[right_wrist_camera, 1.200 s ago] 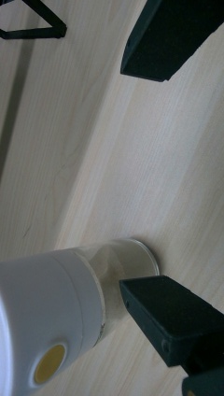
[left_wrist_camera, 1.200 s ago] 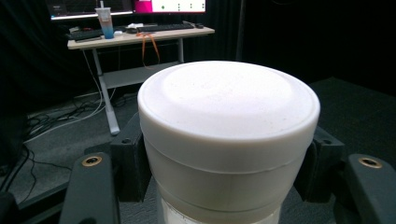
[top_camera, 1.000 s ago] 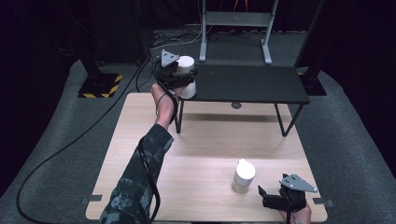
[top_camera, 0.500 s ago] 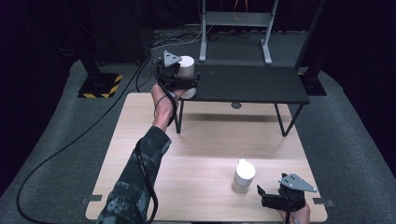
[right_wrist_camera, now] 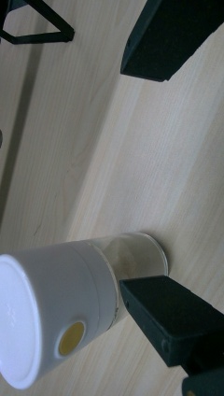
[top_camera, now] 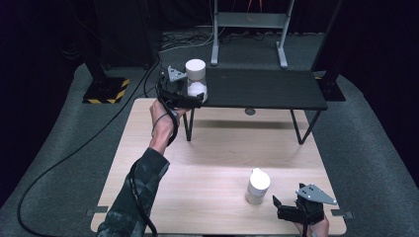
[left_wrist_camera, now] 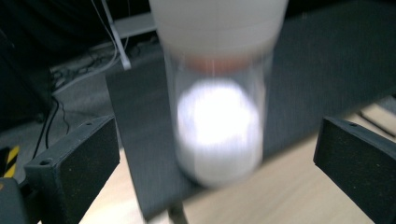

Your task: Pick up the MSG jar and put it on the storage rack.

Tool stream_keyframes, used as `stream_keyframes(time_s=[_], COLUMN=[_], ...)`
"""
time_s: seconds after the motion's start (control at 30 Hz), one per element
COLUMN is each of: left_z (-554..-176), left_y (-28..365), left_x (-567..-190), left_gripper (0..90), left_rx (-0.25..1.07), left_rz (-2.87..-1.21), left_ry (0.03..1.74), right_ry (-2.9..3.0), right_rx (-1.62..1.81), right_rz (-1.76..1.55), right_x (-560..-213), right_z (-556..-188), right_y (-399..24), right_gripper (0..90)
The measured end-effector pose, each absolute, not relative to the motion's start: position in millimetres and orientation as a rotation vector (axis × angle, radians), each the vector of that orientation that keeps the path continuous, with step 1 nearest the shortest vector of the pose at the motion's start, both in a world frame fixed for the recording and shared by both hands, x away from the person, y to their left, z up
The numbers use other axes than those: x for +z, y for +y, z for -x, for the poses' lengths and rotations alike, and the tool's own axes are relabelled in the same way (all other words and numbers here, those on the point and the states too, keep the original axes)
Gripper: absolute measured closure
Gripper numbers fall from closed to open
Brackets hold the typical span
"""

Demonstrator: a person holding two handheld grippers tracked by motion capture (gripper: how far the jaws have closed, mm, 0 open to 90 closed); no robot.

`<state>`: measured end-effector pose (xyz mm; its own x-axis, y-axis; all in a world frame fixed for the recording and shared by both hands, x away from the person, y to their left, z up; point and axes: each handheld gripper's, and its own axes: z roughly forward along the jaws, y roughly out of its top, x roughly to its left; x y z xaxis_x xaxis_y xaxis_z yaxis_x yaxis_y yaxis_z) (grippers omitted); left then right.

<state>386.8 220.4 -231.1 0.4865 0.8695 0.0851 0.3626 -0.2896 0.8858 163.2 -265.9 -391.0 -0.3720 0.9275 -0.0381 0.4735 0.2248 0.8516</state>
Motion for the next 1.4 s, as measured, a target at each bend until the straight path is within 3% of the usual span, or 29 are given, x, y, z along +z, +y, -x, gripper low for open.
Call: stream_keyframes(time_s=[0.23, 0.87, 1.4], left_z=[-368.8, -304.4, -292.3], left_y=[231.3, 257.6, 274.7], left_x=[-262.2, -387.2, -423.2], left_gripper=[0.3, 0.2, 0.2], left_rx=[0.677, 0.605, 0.531], left_rz=[-2.007, -2.12, -2.076], left_ry=[1.024, 1.116, 1.257], right_ry=[1.94, 1.923, 1.9], right_rx=[1.043, 1.046, 1.067], right_rz=[-1.295, -1.313, -1.332], right_x=[-391.8, -396.9, -399.9], right_z=[-163.4, -163.5, -158.1], right_y=[-264.3, -261.1, -262.4], right_gripper=[0.0, 0.0, 0.0])
